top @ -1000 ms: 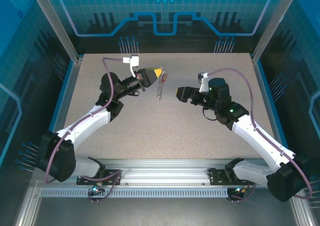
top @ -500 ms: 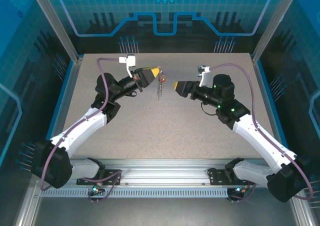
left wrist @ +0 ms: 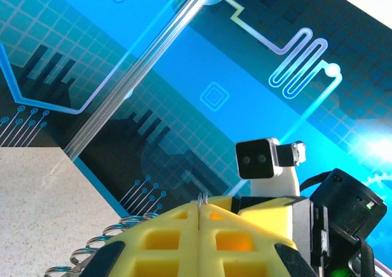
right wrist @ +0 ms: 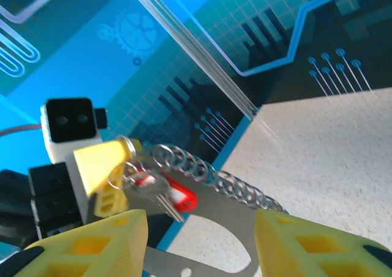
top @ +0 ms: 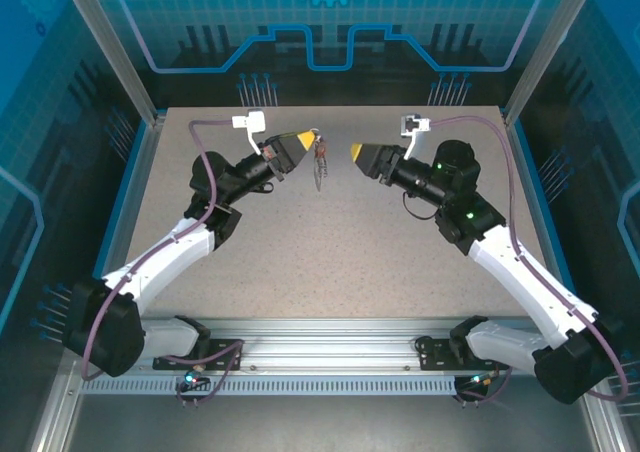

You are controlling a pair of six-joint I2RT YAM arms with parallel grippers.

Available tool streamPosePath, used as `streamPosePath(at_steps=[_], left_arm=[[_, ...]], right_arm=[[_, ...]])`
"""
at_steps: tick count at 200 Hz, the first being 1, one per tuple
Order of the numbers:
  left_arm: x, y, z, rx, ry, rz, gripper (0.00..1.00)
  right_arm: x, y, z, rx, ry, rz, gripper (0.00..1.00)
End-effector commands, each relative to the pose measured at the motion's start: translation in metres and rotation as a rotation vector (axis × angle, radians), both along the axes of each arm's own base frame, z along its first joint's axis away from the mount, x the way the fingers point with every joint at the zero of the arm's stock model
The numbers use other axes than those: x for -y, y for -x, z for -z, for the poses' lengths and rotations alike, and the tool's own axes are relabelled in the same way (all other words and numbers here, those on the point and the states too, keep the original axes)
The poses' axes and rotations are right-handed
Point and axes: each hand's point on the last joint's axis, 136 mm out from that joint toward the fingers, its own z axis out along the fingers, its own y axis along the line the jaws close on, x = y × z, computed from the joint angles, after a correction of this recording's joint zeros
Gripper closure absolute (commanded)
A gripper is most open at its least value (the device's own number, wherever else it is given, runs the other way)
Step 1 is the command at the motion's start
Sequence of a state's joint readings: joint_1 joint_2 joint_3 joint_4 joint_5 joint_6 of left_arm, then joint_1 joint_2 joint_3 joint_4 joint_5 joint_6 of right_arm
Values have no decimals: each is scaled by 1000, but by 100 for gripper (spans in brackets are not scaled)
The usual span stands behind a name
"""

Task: Put the keys on the keyring

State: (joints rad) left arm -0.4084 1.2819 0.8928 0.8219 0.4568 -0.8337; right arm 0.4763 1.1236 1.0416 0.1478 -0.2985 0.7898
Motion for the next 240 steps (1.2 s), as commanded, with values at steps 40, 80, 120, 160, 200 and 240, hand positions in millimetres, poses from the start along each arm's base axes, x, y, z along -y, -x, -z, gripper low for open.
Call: streamPosePath(at_steps=[40, 80, 120, 160, 200, 240], left_arm=[[0, -6, -26, 93, 95, -11, 100], [2, -13, -23, 75, 149, 3, 100], [4, -14, -25, 70, 165, 11, 100], [9, -15, -22, 51, 166, 28, 100], [11, -15, -21, 51, 161, 31, 100], [12, -16, -21, 54, 159, 36, 100]], right_arm=[[-6, -12, -58, 134, -97, -25, 55], [-18, -20, -70, 163, -111, -83, 56], [-31, -26, -68, 156, -120, -143, 56], [-38, -35, -48, 120, -126, -144, 56], [-46, -37, -34, 92, -124, -171, 60], [-51, -35, -20, 70, -113, -185, 64]])
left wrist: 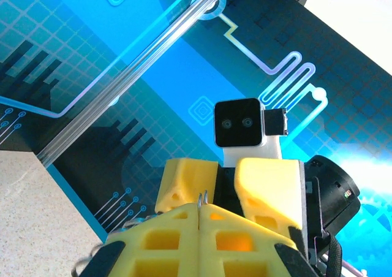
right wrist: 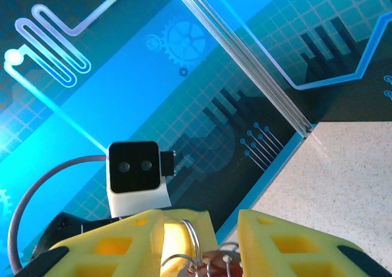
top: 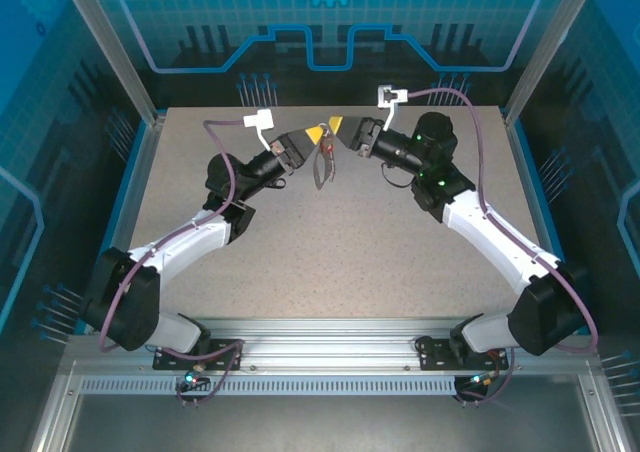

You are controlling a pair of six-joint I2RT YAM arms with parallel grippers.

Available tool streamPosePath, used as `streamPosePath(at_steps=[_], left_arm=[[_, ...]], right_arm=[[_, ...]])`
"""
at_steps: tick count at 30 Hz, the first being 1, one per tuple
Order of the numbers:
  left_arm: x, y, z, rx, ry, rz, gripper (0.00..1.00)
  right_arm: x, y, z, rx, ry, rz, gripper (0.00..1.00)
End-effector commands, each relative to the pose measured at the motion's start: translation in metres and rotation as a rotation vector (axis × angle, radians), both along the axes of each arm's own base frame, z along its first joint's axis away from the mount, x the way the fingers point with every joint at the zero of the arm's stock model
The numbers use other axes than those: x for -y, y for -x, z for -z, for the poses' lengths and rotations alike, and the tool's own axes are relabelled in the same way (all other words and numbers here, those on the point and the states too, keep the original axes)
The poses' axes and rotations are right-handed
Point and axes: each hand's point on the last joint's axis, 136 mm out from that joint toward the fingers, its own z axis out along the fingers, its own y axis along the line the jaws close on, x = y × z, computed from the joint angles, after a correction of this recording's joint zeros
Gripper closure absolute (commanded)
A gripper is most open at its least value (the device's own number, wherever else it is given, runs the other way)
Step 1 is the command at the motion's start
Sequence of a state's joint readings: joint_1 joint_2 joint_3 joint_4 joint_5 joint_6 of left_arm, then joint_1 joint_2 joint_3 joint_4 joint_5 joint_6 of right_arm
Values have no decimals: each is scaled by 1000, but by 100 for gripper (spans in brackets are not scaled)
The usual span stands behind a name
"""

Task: Put the keys on the keyring

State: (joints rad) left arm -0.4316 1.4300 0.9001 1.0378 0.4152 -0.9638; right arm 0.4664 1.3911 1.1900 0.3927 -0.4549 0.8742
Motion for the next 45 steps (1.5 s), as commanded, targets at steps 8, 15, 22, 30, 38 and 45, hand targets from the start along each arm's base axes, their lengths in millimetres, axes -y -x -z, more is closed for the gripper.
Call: streamPosePath(at_steps=[8, 15, 22, 30, 38, 45], left_arm=[[0, 4, -31, 89, 49, 8, 100], [2, 5, -30, 87, 48, 16, 100], [5, 6, -30, 89, 46, 30, 100], [8, 9, -29, 87, 46, 49, 100], [9, 11, -29, 90, 46, 66, 100], [10, 12, -28, 85, 47, 73, 100]], right_arm=[[-11, 11, 6, 17, -14, -53, 67], [-13, 13, 6, 17, -12, -60, 72], [-14, 11, 4, 24, -13, -61, 86], [-13, 10, 1, 27, -19, -53, 87], [-19, 9, -4, 32, -36, -72, 87], [-21, 10, -6, 37, -40, -81, 100]])
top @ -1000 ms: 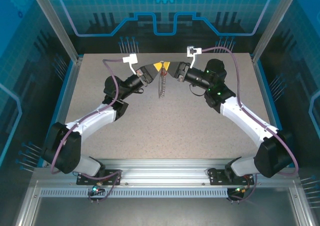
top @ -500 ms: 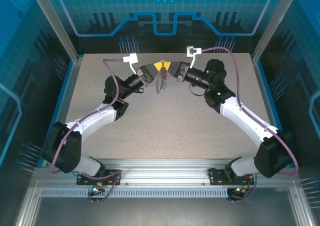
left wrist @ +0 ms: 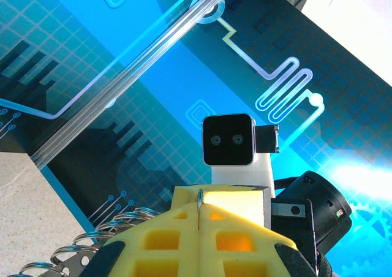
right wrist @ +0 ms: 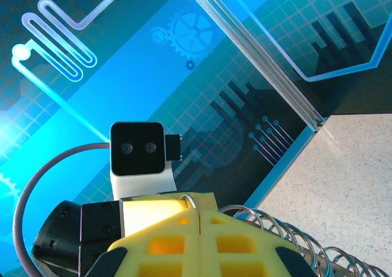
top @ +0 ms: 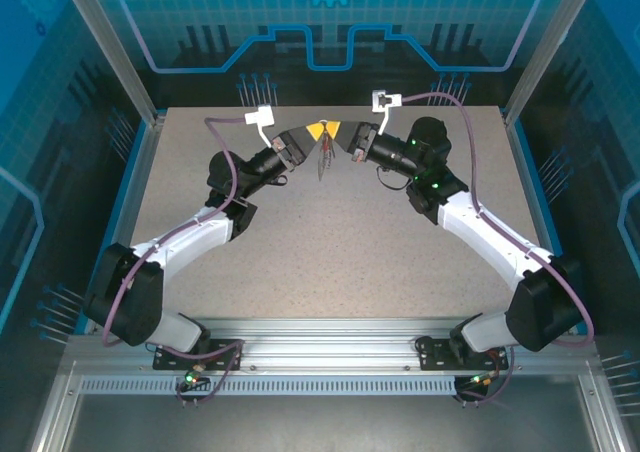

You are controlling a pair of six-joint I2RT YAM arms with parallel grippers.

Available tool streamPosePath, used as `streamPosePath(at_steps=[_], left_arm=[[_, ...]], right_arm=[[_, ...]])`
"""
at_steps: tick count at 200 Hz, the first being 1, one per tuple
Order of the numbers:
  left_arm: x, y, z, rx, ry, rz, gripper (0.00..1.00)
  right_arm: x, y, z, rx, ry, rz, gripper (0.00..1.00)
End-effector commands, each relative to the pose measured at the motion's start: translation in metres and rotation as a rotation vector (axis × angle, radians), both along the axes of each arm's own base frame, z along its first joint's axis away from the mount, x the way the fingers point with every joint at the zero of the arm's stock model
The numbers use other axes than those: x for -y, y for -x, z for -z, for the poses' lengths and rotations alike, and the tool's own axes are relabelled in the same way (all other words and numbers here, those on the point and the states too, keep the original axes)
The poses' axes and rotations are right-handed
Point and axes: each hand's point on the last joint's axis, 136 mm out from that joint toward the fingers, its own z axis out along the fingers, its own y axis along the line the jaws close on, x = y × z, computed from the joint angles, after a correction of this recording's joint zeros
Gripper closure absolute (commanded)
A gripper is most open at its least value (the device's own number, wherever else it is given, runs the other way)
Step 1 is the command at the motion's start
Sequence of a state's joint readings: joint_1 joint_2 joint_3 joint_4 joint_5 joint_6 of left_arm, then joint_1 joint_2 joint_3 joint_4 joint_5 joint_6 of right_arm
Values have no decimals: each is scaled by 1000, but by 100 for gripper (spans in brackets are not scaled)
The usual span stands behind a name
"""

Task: Put the keys on the keyring

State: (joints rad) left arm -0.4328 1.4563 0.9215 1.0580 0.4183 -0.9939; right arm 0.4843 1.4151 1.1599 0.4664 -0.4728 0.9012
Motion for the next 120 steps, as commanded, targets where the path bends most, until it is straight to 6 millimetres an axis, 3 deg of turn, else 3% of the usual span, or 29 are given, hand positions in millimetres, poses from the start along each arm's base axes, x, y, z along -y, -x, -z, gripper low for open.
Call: streamPosePath(at_steps=[1, 64, 85, 120], left_arm=[[7, 16, -26, 94, 27, 56, 100], [6, 16, -24, 82, 23, 50, 100], [3, 15, -23, 81, 17, 34, 79], [-3, 13, -22, 79, 1, 10, 63]], right_arm=[[-10, 7, -13, 41, -20, -40, 100], [-7, 11, -15, 71, -21, -32, 100], [-3, 9, -13, 71, -14, -18, 100], [4, 4, -8, 67, -8, -1, 100]])
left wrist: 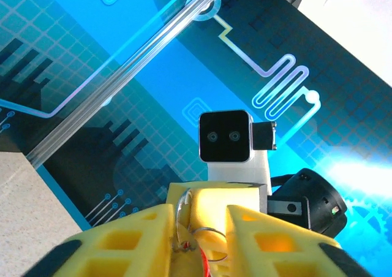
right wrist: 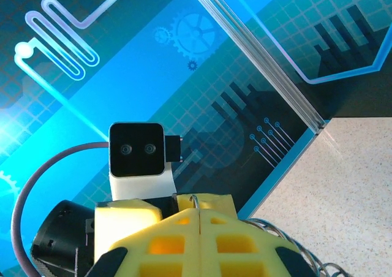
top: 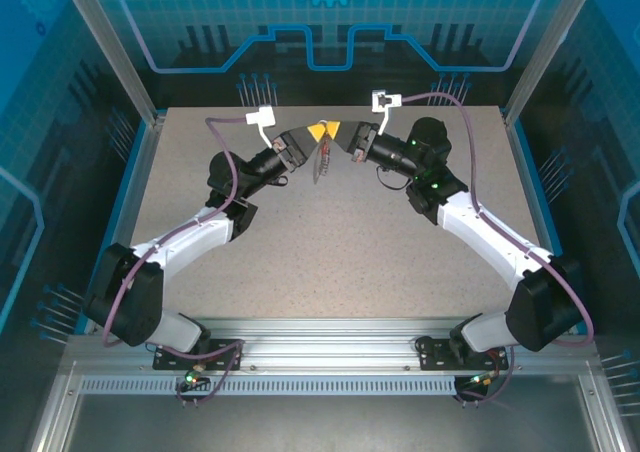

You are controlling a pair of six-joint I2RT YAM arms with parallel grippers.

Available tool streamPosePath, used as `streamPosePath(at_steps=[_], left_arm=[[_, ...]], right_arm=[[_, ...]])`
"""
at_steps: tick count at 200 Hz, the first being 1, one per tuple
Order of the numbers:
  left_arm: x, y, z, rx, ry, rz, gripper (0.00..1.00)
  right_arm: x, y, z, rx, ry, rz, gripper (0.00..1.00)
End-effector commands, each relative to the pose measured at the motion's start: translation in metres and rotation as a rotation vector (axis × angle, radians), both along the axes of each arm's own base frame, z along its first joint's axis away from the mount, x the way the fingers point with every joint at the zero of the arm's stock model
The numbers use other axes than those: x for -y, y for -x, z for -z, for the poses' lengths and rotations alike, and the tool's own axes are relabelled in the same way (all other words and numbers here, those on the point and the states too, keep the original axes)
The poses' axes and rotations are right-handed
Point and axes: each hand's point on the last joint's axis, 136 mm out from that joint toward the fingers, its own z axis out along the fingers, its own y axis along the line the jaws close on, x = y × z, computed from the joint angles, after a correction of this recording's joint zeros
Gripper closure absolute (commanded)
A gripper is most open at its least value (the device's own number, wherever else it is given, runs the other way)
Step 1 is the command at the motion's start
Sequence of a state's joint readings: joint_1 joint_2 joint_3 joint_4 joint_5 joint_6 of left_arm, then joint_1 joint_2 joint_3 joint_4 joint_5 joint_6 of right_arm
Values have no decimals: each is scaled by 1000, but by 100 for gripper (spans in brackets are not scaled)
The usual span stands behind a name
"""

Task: Put the keys on the keyring

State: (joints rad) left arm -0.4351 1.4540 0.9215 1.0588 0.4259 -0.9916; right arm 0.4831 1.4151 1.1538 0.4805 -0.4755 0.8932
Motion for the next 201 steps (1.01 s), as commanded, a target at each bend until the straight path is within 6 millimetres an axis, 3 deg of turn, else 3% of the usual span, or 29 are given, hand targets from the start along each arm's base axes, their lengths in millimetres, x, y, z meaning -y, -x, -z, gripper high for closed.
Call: streamPosePath(at_steps=[1, 109, 144, 201], left_arm=[[-4, 11, -21, 72, 3, 3, 63], [-25, -6, -18, 77, -109, -20, 35], [-21, -8, -18, 85, -198, 63, 34], [-11, -4, -9, 100, -363, 164, 43]], right_arm=[[4, 3, -8, 52, -8, 0, 100], [14, 4, 1, 84, 82, -72, 100], [16, 12, 5, 127, 168, -141, 100], [21, 13, 13, 139, 254, -239, 100]])
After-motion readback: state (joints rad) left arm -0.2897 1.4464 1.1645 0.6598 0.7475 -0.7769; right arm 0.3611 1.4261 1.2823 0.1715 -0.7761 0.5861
